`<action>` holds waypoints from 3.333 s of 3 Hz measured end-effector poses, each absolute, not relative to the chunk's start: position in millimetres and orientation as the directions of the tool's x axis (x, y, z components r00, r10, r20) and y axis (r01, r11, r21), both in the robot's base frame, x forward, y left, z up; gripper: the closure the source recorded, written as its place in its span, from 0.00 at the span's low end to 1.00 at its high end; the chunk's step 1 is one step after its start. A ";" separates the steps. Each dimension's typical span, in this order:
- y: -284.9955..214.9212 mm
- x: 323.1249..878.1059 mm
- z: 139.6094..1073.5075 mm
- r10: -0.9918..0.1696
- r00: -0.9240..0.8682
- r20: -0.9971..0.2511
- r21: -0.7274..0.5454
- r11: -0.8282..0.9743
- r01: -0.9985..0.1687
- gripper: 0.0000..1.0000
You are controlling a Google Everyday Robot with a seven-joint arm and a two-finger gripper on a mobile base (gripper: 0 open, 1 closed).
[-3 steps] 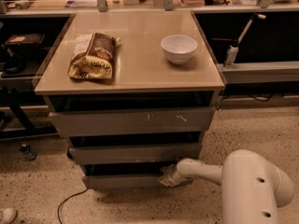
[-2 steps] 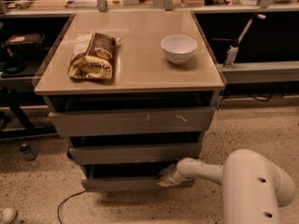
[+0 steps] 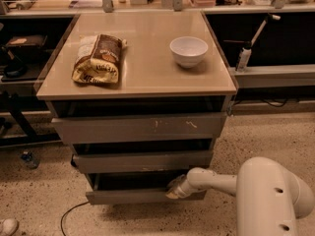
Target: Open bottom drawer
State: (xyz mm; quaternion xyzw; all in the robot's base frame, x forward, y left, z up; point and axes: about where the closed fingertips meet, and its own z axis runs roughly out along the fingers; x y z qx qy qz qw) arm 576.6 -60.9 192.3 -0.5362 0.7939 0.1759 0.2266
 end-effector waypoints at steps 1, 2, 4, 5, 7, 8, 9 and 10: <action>-62.3 566.0 190.2 -0.770 -0.339 -0.540 0.053 0.370 -0.927 1.00; -72.4 561.0 193.7 -0.769 -0.358 -0.530 0.050 0.393 -0.918 1.00; -73.7 540.1 193.1 -0.768 -0.380 -0.515 0.072 0.403 -0.912 1.00; -72.9 532.6 192.0 -0.776 -0.382 -0.502 0.083 0.396 -0.915 1.00; -86.6 525.6 193.6 -0.775 -0.405 -0.485 0.077 0.424 -0.902 1.00; -86.4 511.8 194.0 -0.775 -0.420 -0.472 0.090 0.432 -0.898 1.00; -85.5 504.3 191.8 -0.780 -0.423 -0.462 0.100 0.428 -0.898 1.00; -88.0 478.0 188.6 -0.777 -0.458 -0.432 0.135 0.447 -0.884 1.00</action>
Offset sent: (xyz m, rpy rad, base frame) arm -0.0978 -0.0207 0.0081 -0.0390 0.1232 -0.0635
